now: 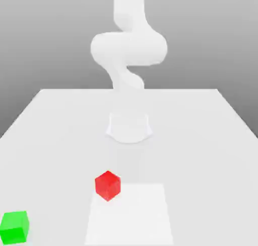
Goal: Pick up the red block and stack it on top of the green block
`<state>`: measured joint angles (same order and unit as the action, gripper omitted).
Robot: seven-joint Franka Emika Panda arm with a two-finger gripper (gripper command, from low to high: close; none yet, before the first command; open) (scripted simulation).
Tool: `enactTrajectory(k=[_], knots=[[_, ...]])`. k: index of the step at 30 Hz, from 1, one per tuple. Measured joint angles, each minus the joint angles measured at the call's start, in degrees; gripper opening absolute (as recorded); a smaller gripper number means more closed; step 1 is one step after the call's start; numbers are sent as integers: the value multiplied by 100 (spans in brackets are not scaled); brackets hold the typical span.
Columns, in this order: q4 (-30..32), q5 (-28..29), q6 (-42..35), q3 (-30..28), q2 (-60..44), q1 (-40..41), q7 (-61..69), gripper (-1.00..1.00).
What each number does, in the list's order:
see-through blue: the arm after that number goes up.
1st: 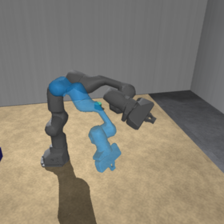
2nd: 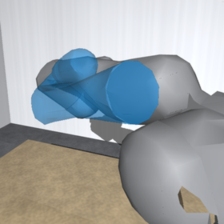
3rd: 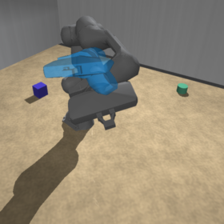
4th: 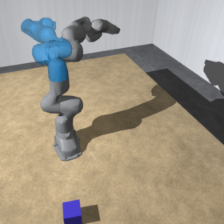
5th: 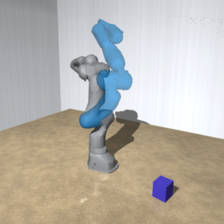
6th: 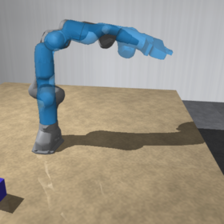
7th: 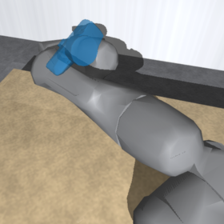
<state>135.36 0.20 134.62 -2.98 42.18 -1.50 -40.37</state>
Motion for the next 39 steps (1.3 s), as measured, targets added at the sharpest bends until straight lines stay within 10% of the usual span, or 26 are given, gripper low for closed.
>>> enactTrajectory(k=[18,32,33,39], knots=[[2999,413,2666,-1734,-3637,-801,4772,0],[2846,-1749,4011,-526,-5330,-148,6501,0],[2841,-1820,4063,-433,-5391,-75,6550,-100],[2839,-1847,4075,-385,-5421,-35,6568,-100]])
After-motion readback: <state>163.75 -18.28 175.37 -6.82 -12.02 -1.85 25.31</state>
